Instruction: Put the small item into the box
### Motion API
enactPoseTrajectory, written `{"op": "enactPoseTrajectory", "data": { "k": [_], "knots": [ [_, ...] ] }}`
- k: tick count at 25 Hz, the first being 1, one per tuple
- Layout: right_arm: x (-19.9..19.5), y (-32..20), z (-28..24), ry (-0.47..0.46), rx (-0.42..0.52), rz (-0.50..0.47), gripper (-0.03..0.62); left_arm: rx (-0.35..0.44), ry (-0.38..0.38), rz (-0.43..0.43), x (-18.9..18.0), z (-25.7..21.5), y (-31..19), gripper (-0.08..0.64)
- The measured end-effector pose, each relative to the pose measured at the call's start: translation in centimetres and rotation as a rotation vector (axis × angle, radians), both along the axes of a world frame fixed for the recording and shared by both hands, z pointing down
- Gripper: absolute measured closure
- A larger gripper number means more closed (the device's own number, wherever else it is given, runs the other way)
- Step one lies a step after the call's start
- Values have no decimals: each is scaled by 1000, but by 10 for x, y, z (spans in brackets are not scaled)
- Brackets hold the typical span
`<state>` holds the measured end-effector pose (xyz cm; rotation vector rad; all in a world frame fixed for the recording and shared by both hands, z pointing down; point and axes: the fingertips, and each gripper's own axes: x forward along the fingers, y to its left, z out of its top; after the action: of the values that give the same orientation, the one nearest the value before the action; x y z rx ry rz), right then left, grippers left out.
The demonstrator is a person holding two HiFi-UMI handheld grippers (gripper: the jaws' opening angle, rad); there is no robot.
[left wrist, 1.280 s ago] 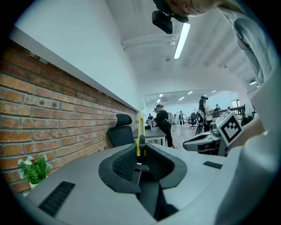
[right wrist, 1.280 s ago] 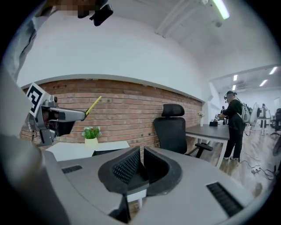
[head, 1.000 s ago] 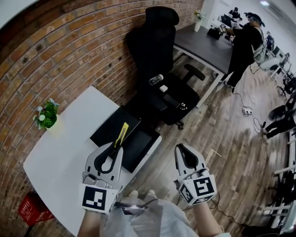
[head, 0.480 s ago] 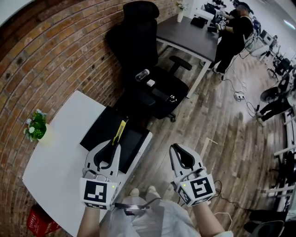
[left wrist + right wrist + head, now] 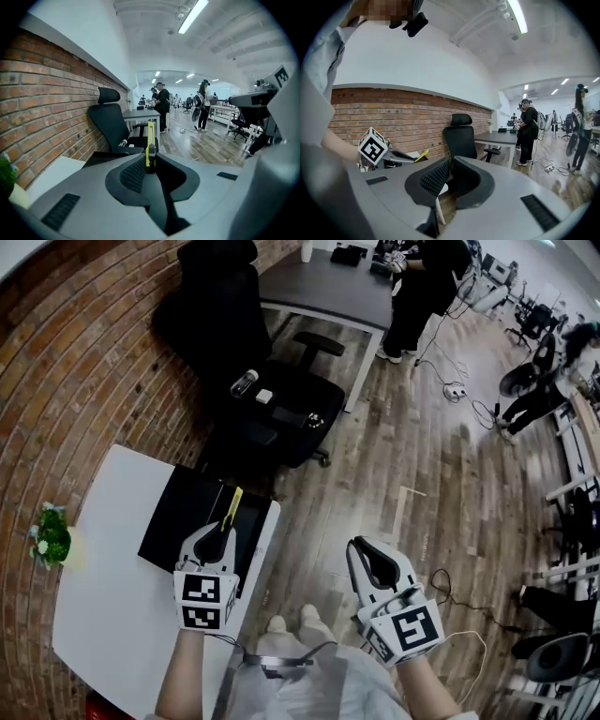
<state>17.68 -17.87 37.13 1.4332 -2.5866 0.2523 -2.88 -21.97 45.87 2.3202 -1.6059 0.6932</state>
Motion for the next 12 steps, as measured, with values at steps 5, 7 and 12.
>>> {"op": "enactPoseTrajectory", "data": {
  "k": [5,7,12],
  "knots": [
    [14,6,2,-5,-11,56,535,-183,-23,9,2,56,-8,485],
    [16,7,3,-7,-13,70,535,-268,-17,2,3,77,-9,483],
    [20,11,5,-7,-15,92,535,-404,-52,-5,7,112,-8,483]
  ]
}}
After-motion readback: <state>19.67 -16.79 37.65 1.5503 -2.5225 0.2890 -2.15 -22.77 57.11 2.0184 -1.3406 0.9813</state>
